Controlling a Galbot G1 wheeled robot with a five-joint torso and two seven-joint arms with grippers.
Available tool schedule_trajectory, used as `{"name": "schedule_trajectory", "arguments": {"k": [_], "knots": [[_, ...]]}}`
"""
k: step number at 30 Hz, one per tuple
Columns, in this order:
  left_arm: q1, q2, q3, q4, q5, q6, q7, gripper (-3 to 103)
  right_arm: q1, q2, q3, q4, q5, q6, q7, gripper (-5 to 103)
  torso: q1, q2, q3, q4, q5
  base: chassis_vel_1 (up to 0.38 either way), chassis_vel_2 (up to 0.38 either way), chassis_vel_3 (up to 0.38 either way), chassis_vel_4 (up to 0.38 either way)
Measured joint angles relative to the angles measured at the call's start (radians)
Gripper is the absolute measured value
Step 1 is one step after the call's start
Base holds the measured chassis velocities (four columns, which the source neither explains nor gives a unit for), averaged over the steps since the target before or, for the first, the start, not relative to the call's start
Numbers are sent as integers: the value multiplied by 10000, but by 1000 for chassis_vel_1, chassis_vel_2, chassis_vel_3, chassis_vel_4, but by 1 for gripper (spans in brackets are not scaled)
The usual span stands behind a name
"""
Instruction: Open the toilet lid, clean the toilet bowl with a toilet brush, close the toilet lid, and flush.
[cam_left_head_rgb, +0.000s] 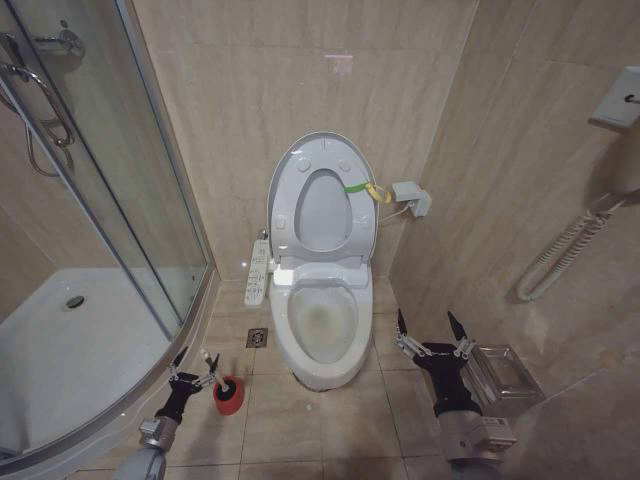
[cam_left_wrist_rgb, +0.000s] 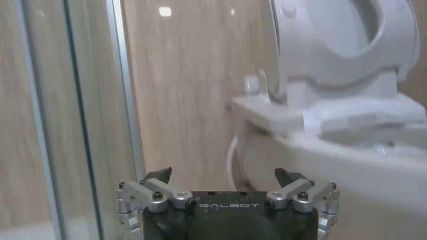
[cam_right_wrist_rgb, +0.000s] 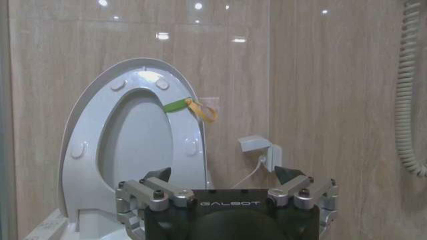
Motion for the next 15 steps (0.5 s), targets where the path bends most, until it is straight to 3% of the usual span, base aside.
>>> {"name": "schedule_trajectory", "arguments": {"k": [1,4,6,10,15], "knots": [[0,0,0,0,0,0,0,100,0,0,0,0,0,0,0,100,0,0,0,0,0,0,0,0,0],[456,76,-145,-1065,329,148,-769,100,0,0,0,0,0,0,0,100,0,0,0,-4,-2,0,0,0,0],[558,89,-182,-1311,352,220,-864,100,0,0,0,-1,0,0,0,100,0,0,1,-2,-2,0,0,0,0],[1175,230,-604,-2871,392,917,-975,100,0,0,0,0,0,0,0,100,0,0,0,-1,0,0,0,0,0],[1818,597,-971,-4751,424,1779,-1642,100,0,-1,0,0,0,0,-1,100,0,0,0,-1,0,0,0,0,0]]}}
